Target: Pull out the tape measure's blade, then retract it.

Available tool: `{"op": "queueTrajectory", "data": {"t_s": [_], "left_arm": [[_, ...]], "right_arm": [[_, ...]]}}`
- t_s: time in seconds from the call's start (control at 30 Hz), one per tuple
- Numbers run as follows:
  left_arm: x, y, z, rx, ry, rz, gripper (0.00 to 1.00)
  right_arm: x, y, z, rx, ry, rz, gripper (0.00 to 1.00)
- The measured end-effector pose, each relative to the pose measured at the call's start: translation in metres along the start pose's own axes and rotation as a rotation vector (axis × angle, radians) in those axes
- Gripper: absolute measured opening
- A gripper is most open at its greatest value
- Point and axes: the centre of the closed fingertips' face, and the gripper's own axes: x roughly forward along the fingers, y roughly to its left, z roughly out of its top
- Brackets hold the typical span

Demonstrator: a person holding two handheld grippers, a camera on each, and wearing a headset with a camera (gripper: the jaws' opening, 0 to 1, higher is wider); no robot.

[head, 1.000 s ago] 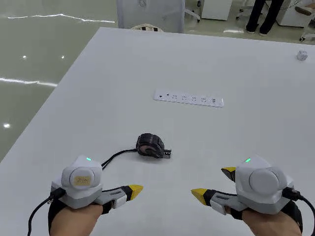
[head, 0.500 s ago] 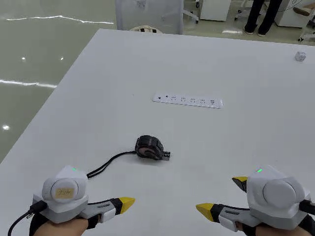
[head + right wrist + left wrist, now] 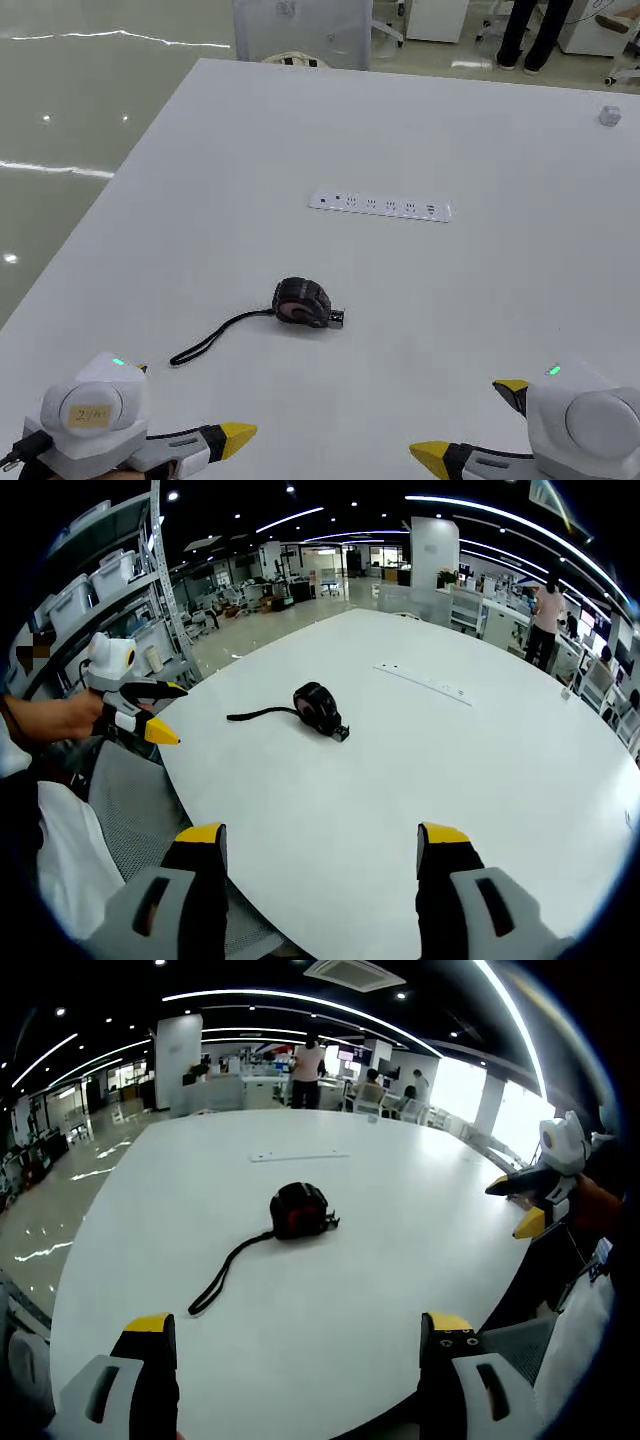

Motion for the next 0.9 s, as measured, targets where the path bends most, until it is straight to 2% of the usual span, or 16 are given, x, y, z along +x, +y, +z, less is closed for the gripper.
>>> {"op": "queueTrajectory", "data": {"t_s": [0.17,0.4,0.7,0.9], "left_arm": [[-0.009,0.006,-0.003,-0.010,0.000,0.009,0.99],[-0.019,0.007,-0.010,-0.006,0.018,-0.006,1.00],[-0.023,0.008,-0.017,0.006,0.043,-0.024,1.00],[-0.025,0.007,-0.017,0.005,0.048,-0.029,1.00]], "right_arm": [[-0.003,0.004,-0.005,-0.003,0.018,0.010,0.82],[-0.009,0.006,-0.007,0.004,0.028,0.016,0.87],[-0.013,0.009,-0.005,0.014,0.030,0.022,0.90],[-0.013,0.010,-0.004,0.020,0.031,0.020,0.91]]}}
